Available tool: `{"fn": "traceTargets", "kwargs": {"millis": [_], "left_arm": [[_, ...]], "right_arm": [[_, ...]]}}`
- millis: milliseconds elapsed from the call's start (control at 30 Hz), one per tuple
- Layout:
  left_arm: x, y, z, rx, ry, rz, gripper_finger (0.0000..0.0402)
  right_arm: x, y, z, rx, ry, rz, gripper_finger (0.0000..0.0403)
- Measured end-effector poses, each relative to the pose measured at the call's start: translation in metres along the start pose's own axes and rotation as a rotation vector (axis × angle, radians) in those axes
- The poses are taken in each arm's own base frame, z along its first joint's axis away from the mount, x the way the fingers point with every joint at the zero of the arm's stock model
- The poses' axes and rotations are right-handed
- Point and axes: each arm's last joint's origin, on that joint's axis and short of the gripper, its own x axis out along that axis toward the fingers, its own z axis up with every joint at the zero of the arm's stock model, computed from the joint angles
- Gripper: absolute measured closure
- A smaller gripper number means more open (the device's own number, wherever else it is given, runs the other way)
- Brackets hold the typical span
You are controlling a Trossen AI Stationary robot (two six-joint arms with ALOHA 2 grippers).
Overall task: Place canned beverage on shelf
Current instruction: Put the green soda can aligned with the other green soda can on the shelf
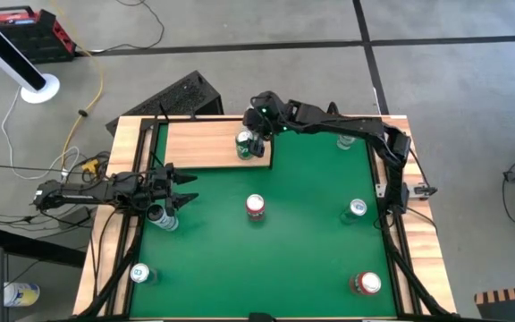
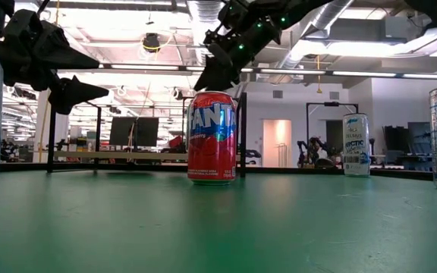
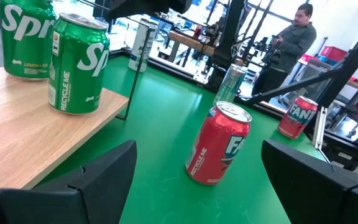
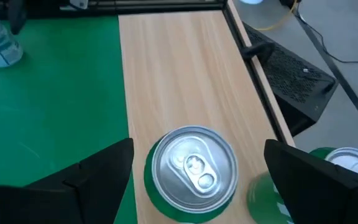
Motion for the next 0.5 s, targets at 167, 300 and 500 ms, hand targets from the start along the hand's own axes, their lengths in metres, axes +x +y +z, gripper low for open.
{"fn": "traceTargets", "kwargs": {"millis": [167, 300, 500], "left_arm": [[0.0, 0.0, 0.0, 0.003, 0.0, 0.0, 0.007], [0.0, 0.0, 0.0, 0.003, 0.0, 0.0, 0.007], [0.0, 0.0, -0.001, 0.005, 0.006, 0.003, 0.007]], "right_arm": [[0.011, 0.004, -0.006, 0.007, 0.032, 0.013, 0.0019], [0.025, 0.004, -0.015, 0.02, 0.075, 0.001, 0.0019], [0.026, 0.004, -0.015, 0.028, 0.074, -0.002, 0.0019]]}}
